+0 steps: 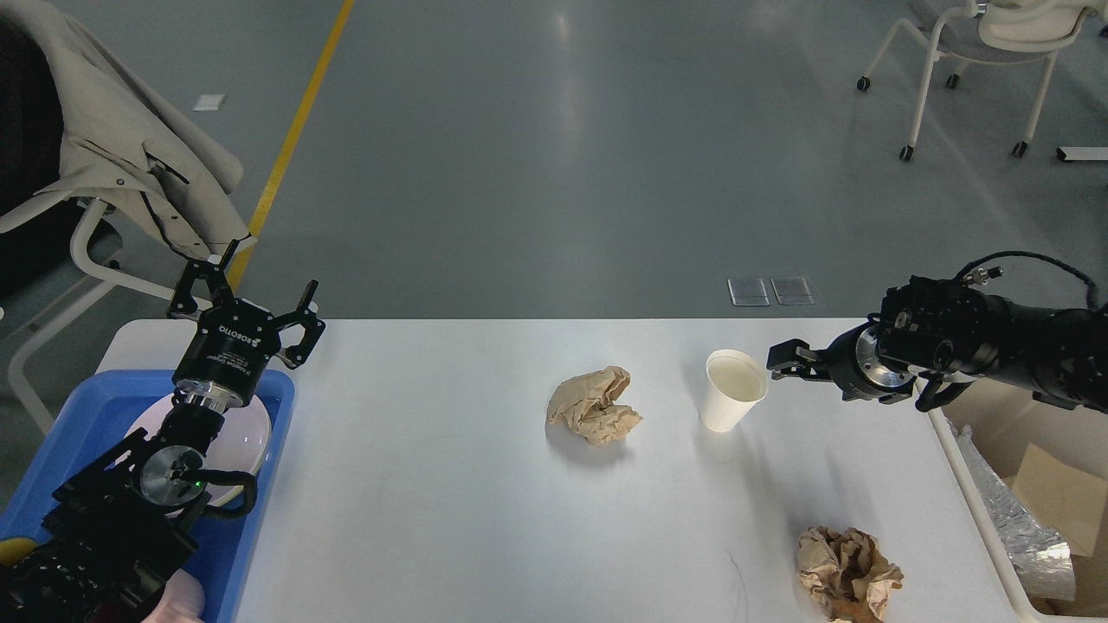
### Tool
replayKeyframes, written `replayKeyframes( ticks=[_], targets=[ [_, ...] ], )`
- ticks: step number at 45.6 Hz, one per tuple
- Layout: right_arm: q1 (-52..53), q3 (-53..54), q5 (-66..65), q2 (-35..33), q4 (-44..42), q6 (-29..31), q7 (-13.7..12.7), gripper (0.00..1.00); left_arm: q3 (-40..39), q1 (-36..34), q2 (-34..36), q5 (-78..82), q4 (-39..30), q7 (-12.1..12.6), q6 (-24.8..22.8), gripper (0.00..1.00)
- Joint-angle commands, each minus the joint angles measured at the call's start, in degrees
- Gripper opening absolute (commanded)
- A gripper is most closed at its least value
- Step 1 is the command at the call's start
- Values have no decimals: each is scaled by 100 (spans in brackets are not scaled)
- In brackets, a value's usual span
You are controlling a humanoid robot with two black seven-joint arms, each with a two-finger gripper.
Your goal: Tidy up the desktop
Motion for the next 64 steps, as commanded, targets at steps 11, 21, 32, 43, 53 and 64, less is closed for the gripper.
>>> replayKeyframes(
  ticks=[11, 21, 32, 43, 53, 64],
  targets=[
    [-367, 471, 0, 54, -6, -404, -33, 100, 0, 0, 0, 0, 0, -2, 1, 100],
    [-499, 945, -9, 46, -24, -686, -244, 100, 0, 0, 0, 0, 0, -2, 1, 100],
    [-499, 963, -26, 37, -50, -686, -253, 100, 0, 0, 0, 0, 0, -2, 1, 100],
    [-490, 963, -35, 28, -42, -677, -253, 100, 0, 0, 0, 0, 0, -2, 1, 100],
    [-376, 928, -44, 10, 99, -572, -236, 100, 0, 0, 0, 0, 0, 7, 1, 100],
    [2170, 375, -746, -1553, 2049, 1378, -183, 100, 0, 0, 0, 0, 0, 7, 1, 100]
  ],
)
